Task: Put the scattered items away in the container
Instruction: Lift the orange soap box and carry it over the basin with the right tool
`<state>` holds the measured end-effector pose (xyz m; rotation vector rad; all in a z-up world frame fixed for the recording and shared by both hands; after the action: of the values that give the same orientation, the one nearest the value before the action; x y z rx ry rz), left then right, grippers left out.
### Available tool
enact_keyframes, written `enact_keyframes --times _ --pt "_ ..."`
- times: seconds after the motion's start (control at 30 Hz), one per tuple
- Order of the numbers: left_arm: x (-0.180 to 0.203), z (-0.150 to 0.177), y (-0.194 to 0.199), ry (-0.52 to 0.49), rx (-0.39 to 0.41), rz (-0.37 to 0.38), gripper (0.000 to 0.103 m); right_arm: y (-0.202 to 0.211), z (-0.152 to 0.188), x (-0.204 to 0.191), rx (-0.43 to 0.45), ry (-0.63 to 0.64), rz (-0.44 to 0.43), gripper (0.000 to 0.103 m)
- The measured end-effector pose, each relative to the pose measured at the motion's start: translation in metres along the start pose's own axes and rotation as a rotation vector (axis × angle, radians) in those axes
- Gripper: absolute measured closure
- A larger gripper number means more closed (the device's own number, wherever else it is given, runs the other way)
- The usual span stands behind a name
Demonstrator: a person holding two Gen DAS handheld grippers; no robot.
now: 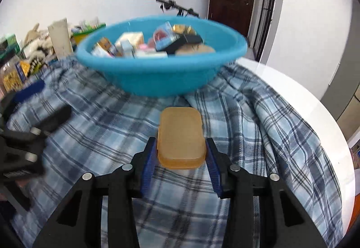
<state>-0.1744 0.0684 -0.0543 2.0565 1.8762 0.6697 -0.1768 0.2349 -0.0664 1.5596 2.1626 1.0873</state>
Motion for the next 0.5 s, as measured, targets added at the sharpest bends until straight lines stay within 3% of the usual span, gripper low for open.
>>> enact_keyframes --times 0.2,0.5 --pt "-0.004 -0.001 0.004 0.014 0.019 -0.019 0.0 0.022 -0.017 -0.023 0.068 -0.002 0.147 0.062" --pt "-0.019 -0.007 0.014 0.078 0.078 -0.049 0.0 0.025 -0.023 -0.045 0.08 0.003 0.117 0.062"
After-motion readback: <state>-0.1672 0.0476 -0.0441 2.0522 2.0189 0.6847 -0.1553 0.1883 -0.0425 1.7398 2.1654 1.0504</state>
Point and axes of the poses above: each gripper's, at about its wrist camera, not at the fingertips, and y roughly against the way its jaws point, x to its right, z to its underside, the point moved 6 cm from there along -y, roughly the way its jaws point, and after that the axes turned 14 degrees about y, right-handed, at the moved point
